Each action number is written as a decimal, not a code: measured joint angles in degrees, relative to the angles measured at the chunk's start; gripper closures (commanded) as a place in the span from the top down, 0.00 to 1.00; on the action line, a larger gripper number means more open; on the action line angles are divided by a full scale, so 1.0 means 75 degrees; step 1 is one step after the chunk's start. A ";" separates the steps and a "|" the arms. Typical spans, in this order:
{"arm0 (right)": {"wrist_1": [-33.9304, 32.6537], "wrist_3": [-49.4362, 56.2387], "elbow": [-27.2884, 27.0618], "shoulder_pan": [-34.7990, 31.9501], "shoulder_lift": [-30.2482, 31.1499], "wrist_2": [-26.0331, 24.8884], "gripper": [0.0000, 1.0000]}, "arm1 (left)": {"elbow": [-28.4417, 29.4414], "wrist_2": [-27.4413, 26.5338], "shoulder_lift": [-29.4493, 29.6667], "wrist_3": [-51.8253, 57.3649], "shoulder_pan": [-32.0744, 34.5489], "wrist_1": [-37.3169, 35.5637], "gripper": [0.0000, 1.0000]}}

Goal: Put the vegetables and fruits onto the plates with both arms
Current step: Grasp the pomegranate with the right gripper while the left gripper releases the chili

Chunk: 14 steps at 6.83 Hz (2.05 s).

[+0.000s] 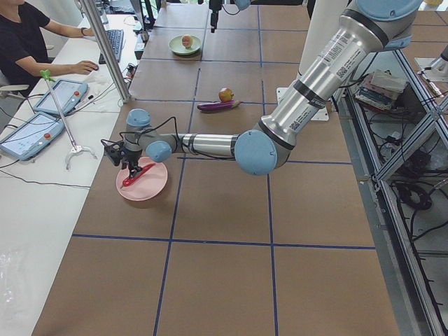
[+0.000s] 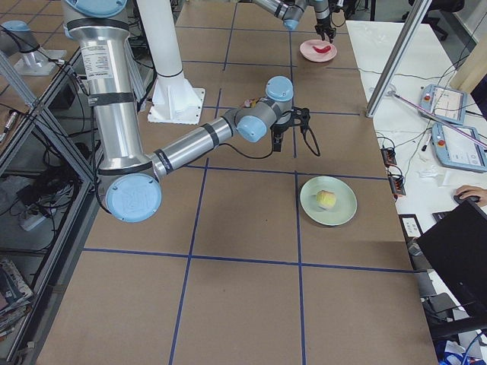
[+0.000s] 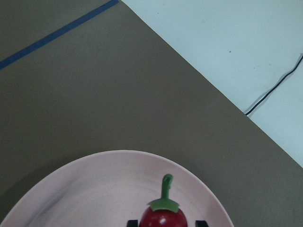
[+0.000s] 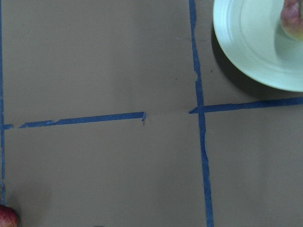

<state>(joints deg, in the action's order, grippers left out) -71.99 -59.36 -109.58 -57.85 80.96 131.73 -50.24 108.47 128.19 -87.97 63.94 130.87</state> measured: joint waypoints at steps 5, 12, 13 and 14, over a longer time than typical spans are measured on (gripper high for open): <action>-0.0800 -0.3900 0.0225 0.2914 -0.2431 -0.2697 1.00 | -0.2479 0.1166 -0.0733 -0.1061 0.0023 -0.0221 1.00; -0.2052 -0.4407 0.2984 0.4115 -0.4758 -0.3405 0.99 | -0.4479 0.1627 -0.1046 -0.2008 -0.0693 -0.1522 1.00; -0.2050 -0.4394 0.3087 0.4159 -0.4776 -0.3414 0.91 | -0.4485 0.1577 -0.1002 -0.2217 -0.0829 -0.1527 1.00; -0.2037 -0.4393 0.3182 0.4188 -0.4802 -0.3417 0.38 | -0.4489 0.1461 -0.0926 -0.2448 -0.1092 -0.1532 1.00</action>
<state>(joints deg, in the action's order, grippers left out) -87.26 -92.30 -85.71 -26.44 44.95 106.10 -83.90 119.43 121.24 -106.32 55.75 119.38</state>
